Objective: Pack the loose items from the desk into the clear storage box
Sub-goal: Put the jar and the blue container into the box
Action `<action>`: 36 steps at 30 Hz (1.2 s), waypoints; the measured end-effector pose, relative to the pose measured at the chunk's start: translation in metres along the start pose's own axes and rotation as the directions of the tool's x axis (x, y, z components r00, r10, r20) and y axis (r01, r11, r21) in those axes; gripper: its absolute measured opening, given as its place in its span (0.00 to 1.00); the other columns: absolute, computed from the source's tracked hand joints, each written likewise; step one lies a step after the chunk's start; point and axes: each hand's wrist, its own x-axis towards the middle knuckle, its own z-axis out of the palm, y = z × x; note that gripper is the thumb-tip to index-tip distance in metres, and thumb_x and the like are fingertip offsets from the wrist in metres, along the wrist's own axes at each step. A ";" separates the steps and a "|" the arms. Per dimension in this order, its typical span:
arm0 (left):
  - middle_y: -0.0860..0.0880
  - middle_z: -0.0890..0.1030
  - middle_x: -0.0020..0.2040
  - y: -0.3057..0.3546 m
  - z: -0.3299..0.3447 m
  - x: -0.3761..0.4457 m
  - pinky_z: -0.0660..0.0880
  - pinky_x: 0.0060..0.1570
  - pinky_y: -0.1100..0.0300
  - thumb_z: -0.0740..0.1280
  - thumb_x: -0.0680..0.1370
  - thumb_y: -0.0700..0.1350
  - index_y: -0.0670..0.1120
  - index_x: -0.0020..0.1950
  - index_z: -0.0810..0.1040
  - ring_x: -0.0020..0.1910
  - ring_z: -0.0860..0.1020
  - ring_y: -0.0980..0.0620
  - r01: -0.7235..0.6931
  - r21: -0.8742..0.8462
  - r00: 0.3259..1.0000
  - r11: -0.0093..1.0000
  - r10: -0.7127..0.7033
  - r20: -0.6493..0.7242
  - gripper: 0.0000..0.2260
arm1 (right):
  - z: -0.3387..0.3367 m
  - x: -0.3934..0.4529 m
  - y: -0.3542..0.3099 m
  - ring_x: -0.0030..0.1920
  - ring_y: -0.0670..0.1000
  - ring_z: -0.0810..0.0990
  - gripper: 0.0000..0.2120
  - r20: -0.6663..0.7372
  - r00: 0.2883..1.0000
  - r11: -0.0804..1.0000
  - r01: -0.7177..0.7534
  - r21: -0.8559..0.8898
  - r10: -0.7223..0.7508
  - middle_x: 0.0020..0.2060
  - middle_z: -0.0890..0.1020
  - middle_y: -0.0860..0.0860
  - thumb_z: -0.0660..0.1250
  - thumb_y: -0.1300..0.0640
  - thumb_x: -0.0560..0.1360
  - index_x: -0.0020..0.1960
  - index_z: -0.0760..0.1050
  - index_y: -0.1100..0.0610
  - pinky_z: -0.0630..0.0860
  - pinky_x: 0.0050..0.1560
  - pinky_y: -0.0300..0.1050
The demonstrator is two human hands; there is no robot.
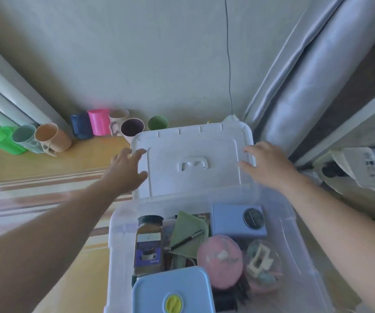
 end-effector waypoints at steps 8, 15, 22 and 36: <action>0.40 0.76 0.52 -0.009 0.045 0.054 0.72 0.36 0.52 0.71 0.77 0.49 0.44 0.70 0.59 0.45 0.76 0.43 0.406 -0.411 0.907 0.816 -0.303 0.293 0.29 | 0.041 0.065 0.018 0.58 0.59 0.76 0.38 0.304 0.910 0.959 -0.268 -0.087 0.282 0.66 0.71 0.55 0.63 0.25 0.72 0.69 0.67 0.52 0.77 0.58 0.58; 0.40 0.77 0.50 -0.005 0.050 0.047 0.76 0.41 0.48 0.71 0.77 0.49 0.48 0.65 0.58 0.46 0.77 0.42 0.447 -0.621 0.894 0.644 -0.342 0.289 0.26 | 0.046 0.062 0.009 0.41 0.51 0.72 0.23 0.301 0.898 0.889 -0.396 0.230 0.322 0.47 0.73 0.51 0.68 0.34 0.75 0.47 0.70 0.55 0.68 0.40 0.48; 0.40 0.76 0.60 -0.022 0.025 0.016 0.75 0.55 0.40 0.63 0.77 0.64 0.58 0.74 0.54 0.55 0.78 0.34 0.379 -0.843 0.864 0.381 -0.472 0.175 0.30 | 0.005 0.015 0.011 0.43 0.55 0.73 0.14 0.248 0.890 0.629 -0.448 0.636 0.383 0.42 0.77 0.58 0.65 0.48 0.71 0.49 0.74 0.58 0.72 0.49 0.54; 0.44 0.83 0.62 -0.037 -0.064 -0.129 0.70 0.69 0.50 0.65 0.78 0.40 0.45 0.48 0.86 0.66 0.77 0.46 0.103 -0.995 0.993 0.017 -0.052 0.102 0.09 | -0.076 -0.108 0.040 0.60 0.58 0.79 0.11 0.322 0.939 0.264 -0.343 0.902 0.122 0.61 0.77 0.58 0.69 0.63 0.81 0.62 0.77 0.57 0.76 0.63 0.53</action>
